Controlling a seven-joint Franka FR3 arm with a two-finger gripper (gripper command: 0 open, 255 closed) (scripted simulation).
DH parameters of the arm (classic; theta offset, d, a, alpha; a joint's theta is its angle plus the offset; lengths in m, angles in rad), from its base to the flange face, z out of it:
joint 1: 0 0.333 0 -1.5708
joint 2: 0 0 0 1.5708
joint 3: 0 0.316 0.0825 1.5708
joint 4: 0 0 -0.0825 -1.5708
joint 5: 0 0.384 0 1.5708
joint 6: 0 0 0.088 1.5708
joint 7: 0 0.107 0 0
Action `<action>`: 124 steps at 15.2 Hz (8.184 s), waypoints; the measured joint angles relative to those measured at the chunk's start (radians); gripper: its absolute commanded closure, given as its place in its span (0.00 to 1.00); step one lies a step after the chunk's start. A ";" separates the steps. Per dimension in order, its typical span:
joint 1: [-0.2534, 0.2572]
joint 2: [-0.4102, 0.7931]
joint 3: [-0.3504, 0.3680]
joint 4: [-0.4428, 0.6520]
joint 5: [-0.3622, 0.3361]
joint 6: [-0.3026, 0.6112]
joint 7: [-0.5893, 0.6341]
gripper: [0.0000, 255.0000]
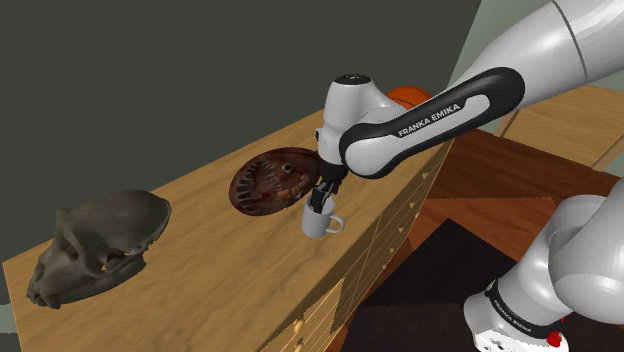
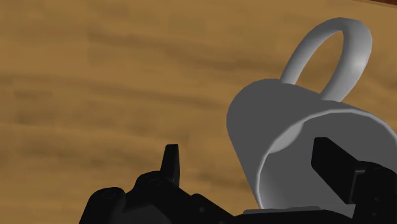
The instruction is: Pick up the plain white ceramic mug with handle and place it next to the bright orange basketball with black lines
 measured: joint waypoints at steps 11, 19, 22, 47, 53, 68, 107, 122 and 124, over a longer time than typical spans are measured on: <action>0.000 0.000 0.000 0.000 0.000 0.000 0.000 1.00; 0.001 -0.040 -0.001 0.030 0.006 -0.072 -0.002 1.00; 0.000 -0.065 -0.004 0.044 0.009 -0.111 -0.005 1.00; -0.002 -0.174 -0.016 0.281 0.015 -0.456 -0.003 1.00; -0.005 -0.178 -0.020 0.358 0.012 -0.537 -0.004 1.00; -0.008 -0.159 -0.025 0.582 0.006 -0.739 0.004 1.00; -0.271 0.018 -0.431 0.754 -0.010 -0.769 -0.660 1.00; -0.271 -0.006 -0.430 0.521 -0.014 -0.559 -0.668 1.00; -0.270 -0.006 -0.429 0.497 -0.014 -0.535 -0.669 1.00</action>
